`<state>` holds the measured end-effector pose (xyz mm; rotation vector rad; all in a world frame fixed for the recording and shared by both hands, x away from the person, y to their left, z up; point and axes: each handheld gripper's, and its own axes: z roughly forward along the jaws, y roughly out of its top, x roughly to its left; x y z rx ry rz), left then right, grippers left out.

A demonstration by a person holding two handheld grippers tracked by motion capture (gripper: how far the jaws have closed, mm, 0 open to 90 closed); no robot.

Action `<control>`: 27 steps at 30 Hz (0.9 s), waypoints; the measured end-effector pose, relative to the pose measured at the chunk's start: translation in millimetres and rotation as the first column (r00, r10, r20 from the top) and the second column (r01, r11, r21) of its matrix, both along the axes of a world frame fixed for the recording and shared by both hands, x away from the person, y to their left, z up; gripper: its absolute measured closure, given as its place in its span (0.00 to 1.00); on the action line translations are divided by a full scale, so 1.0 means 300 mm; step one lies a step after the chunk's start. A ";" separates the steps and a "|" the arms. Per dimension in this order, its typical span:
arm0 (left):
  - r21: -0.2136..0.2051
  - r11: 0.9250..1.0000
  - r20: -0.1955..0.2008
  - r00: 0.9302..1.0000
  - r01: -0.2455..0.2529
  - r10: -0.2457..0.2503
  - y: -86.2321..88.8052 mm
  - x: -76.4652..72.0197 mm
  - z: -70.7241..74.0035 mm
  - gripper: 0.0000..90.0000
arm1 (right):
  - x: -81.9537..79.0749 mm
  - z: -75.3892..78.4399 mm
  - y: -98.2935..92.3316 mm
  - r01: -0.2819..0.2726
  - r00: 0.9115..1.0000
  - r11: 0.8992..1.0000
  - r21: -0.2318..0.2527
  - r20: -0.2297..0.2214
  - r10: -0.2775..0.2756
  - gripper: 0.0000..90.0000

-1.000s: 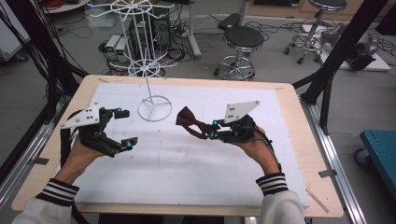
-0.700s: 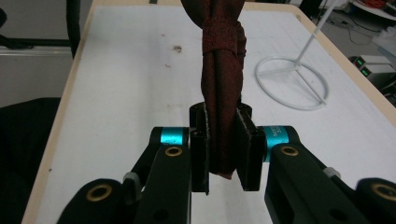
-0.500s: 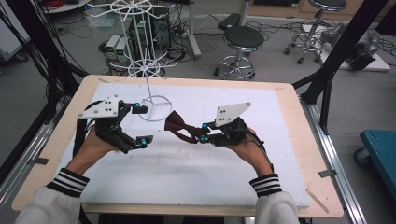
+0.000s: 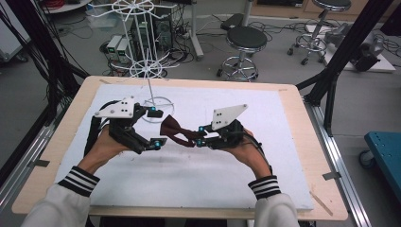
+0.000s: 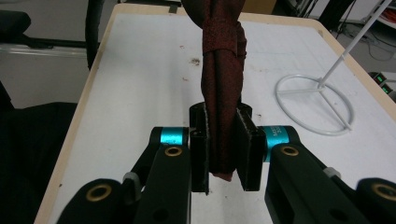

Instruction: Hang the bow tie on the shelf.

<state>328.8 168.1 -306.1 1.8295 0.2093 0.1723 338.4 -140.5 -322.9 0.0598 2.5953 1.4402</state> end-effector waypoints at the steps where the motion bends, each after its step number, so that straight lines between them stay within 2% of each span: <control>1: 0.004 1.000 0.008 1.000 0.012 -0.012 -0.002 0.001 -0.001 0.15 | 0.000 0.000 0.000 0.000 1.000 1.000 0.000 0.000 0.000 0.87; 5: -0.001 1.000 0.002 1.000 0.024 -0.024 -0.021 0.005 -0.003 0.20 | 0.000 -0.002 0.007 -0.008 1.000 1.000 -0.004 0.003 0.008 0.87; 10: 0.004 0.999 -0.001 0.999 0.045 -0.045 -0.030 0.008 -0.008 0.41 | -0.002 -0.002 0.013 -0.014 1.000 1.000 -0.006 0.003 0.014 0.87; 13: -0.001 0.999 0.006 0.999 0.050 -0.050 -0.031 0.007 -0.006 0.48 | -0.003 -0.003 0.014 -0.017 1.000 1.000 -0.007 0.004 0.017 0.87; 15: 0.011 0.999 0.014 0.999 0.040 -0.040 -0.032 0.004 -0.005 0.57 | -0.002 -0.003 0.015 -0.018 1.000 1.000 -0.004 0.008 0.018 0.87; 18: 0.001 1.000 -0.005 1.000 0.027 -0.027 -0.028 0.004 -0.003 0.73 | -0.001 -0.004 0.016 -0.018 1.000 1.000 -0.006 0.007 0.018 0.87; 20: -0.009 0.999 -0.020 0.999 0.038 -0.038 -0.027 0.006 -0.002 0.83 | -0.003 -0.003 0.014 -0.011 1.000 1.000 -0.009 0.003 0.011 0.87; 23: 0.003 1.000 -0.023 0.999 0.029 -0.029 -0.033 -0.001 -0.001 0.91 | 0.000 -0.003 0.011 -0.008 1.000 1.000 -0.010 0.006 0.008 0.87; 27: 0.004 1.000 -0.034 0.999 0.021 -0.021 -0.033 -0.003 0.001 0.92 | 0.002 -0.004 0.011 -0.007 1.000 1.000 -0.008 0.008 0.007 0.86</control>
